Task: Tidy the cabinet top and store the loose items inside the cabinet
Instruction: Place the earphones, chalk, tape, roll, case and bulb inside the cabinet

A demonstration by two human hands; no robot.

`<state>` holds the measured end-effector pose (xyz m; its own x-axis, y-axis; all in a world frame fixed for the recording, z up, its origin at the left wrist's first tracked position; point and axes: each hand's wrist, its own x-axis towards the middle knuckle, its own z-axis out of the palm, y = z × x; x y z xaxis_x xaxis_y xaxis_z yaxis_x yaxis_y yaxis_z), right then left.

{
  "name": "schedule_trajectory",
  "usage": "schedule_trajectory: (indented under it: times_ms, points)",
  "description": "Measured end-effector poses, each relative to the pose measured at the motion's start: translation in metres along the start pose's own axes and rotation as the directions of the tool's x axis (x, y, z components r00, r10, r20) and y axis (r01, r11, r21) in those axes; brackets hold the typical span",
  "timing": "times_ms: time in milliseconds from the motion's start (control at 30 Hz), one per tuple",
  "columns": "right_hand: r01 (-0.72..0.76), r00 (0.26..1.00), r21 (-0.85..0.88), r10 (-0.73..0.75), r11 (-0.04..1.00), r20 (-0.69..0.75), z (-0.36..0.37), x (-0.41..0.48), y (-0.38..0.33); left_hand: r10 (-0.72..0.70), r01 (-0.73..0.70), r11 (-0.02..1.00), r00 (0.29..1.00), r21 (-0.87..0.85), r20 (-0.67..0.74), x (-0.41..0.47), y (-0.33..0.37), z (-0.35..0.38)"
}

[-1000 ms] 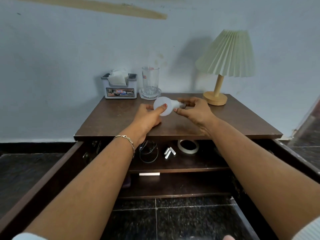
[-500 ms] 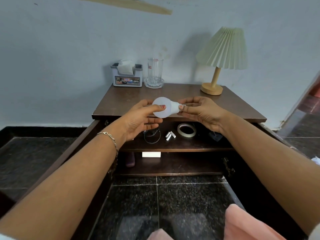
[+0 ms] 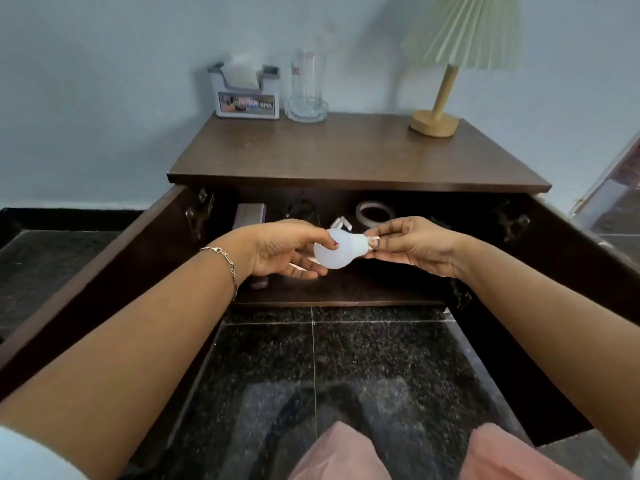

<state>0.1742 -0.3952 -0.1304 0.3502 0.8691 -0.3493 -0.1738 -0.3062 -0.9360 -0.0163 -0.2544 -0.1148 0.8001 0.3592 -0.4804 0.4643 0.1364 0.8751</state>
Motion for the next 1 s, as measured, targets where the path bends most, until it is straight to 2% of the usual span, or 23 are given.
schedule_trajectory:
  times_ms: [200, 300, 467, 633, 767, 1000]
  points:
    - [-0.105, 0.994, -0.050, 0.105, 0.993, 0.007, -0.026, 0.015, 0.064, -0.138, 0.138, 0.990, 0.990, -0.025, 0.015, 0.051, -0.056, 0.023]
    - [-0.137, 0.990, -0.074, 0.134, 0.988, -0.039, -0.033, 0.022, 0.093, -0.194, 0.195, 0.980, 0.981, -0.047, 0.013, 0.074, -0.080, 0.033]
    - [-0.170, 0.979, 0.034, 0.173, 0.985, -0.108, -0.035, 0.034, 0.139, -0.284, 0.279, 0.957, 0.956, -0.075, -0.078, 0.107, -0.106, 0.044]
    - [-0.196, 0.961, 0.146, 0.219, 0.970, -0.168, -0.032, 0.051, 0.163, -0.221, 0.185, 0.970, 0.939, -0.155, -0.262, 0.137, -0.126, 0.051]
    - [-0.158, 0.924, 0.260, 0.236, 0.952, -0.301, -0.025, 0.074, 0.174, -0.146, 0.071, 0.974, 0.923, -0.214, -0.357, 0.151, -0.130, 0.050]
    - [-0.078, 0.817, 0.331, 0.251, 0.940, -0.520, -0.009, 0.112, 0.192, -0.124, 0.072, 0.983, 0.938, -0.167, -0.324, 0.174, -0.137, 0.059]
